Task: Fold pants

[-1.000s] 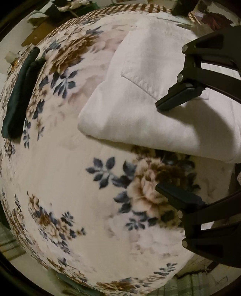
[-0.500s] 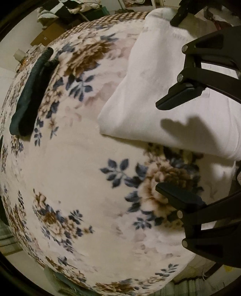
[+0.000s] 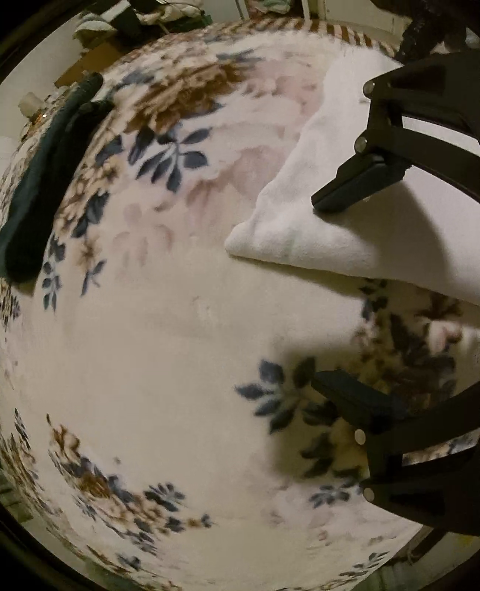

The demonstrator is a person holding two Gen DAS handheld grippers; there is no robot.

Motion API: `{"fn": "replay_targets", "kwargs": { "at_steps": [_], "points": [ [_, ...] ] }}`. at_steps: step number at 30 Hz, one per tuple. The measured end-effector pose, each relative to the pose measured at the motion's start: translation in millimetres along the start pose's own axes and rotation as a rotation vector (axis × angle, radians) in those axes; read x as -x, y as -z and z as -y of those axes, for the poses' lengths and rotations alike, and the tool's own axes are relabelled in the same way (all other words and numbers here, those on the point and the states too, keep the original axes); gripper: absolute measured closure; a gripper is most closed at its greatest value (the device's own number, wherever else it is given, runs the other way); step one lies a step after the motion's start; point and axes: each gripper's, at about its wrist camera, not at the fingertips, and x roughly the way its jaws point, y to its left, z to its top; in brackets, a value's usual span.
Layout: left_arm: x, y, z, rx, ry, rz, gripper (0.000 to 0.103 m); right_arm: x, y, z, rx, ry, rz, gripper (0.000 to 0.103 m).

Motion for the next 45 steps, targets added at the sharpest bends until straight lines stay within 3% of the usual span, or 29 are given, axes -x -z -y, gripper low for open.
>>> {"fn": "replay_targets", "kwargs": {
  "at_steps": [6,11,14,16,18,20,23,25,29,32,33,35,38,41,45],
  "points": [
    [34,46,-13,0.034,0.062,0.008,0.014,40,38,33,-0.117,-0.12,0.018,0.038],
    [14,93,-5,0.014,0.037,-0.069,0.014,4,66,44,-0.238,-0.204,-0.094,0.038],
    [6,103,-4,-0.02,0.01,-0.06,0.012,-19,77,33,-0.196,-0.153,-0.128,0.039],
    [6,104,-6,-0.03,0.002,-0.054,0.006,-27,82,30,-0.169,-0.135,-0.126,0.043],
    [3,102,-10,-0.034,0.017,-0.057,0.003,-28,86,29,-0.158,-0.125,-0.096,0.063],
    [1,101,-9,-0.035,0.027,-0.061,0.002,-23,91,25,-0.127,-0.096,-0.069,0.072],
    [1,101,-6,-0.06,0.025,-0.063,0.002,-8,99,19,-0.072,-0.031,-0.037,0.075],
    [1,107,-14,-0.059,0.023,-0.067,0.002,-10,98,19,-0.091,-0.046,-0.064,0.075],
    [7,109,-18,-0.019,0.053,-0.088,0.003,-8,92,23,-0.137,-0.163,-0.076,0.062],
    [13,110,-24,0.028,0.166,-0.077,0.003,-3,101,36,-0.176,-0.29,-0.077,0.03],
    [13,106,-27,0.044,0.194,-0.078,0.003,-7,104,36,-0.186,-0.324,-0.087,0.024],
    [8,106,-32,0.094,0.275,-0.084,0.003,-20,110,33,-0.198,-0.377,-0.106,0.024],
    [-3,103,-36,0.144,0.337,-0.096,0.003,-42,114,24,-0.182,-0.412,-0.114,0.022],
    [-17,105,-34,0.159,0.37,-0.115,0.003,-49,117,17,-0.185,-0.472,-0.06,0.005],
    [-19,99,-25,0.127,0.373,-0.099,0.002,-52,118,7,-0.234,-0.572,-0.034,0.005]
  ]
}}
